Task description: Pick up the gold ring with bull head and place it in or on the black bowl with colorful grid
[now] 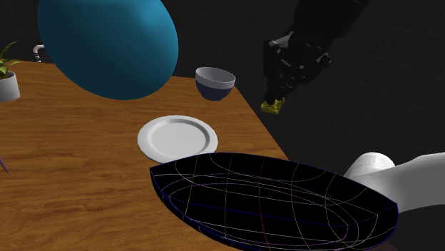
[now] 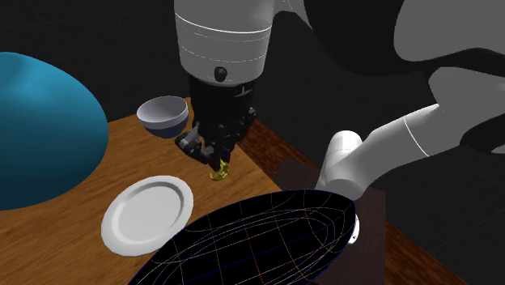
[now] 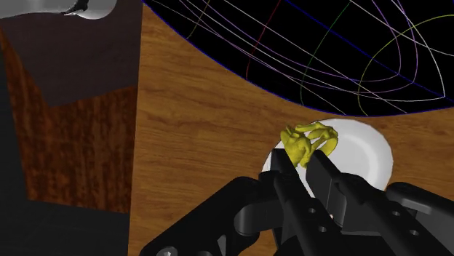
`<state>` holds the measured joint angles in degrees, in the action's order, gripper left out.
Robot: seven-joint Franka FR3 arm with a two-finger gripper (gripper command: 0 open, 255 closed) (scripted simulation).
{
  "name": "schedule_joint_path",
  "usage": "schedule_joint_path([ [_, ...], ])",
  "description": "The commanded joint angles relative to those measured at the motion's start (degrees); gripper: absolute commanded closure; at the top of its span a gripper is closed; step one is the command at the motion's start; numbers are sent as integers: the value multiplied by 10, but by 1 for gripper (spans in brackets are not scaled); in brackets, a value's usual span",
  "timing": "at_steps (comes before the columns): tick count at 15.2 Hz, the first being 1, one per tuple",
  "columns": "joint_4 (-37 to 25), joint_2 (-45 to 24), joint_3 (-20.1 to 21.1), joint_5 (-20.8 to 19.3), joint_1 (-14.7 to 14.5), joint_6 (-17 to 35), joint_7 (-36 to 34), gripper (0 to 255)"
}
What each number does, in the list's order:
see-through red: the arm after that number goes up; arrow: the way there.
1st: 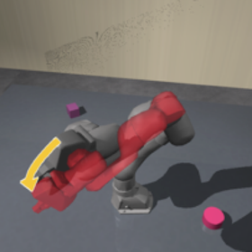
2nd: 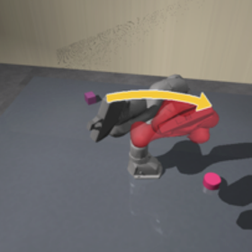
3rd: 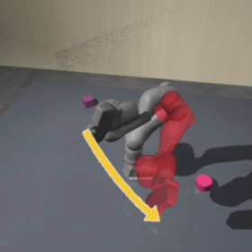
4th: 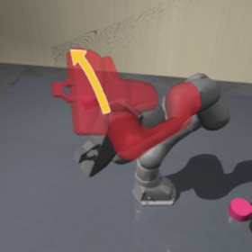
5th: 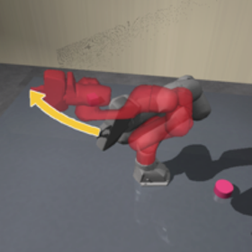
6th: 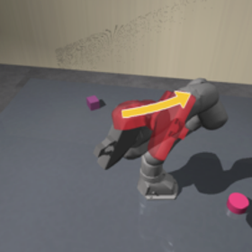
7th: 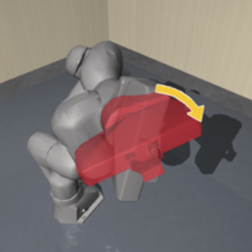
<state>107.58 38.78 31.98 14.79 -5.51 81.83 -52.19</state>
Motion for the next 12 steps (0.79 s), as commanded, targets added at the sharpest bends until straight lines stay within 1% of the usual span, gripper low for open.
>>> schedule_joint_path([
  [1,0,16,16,14,-9,-11,-25,255],
  [6,-25,40,54,46,-25,-45,-87,255],
  [12,40,67,58,58,-36,-6,-81,255],
])
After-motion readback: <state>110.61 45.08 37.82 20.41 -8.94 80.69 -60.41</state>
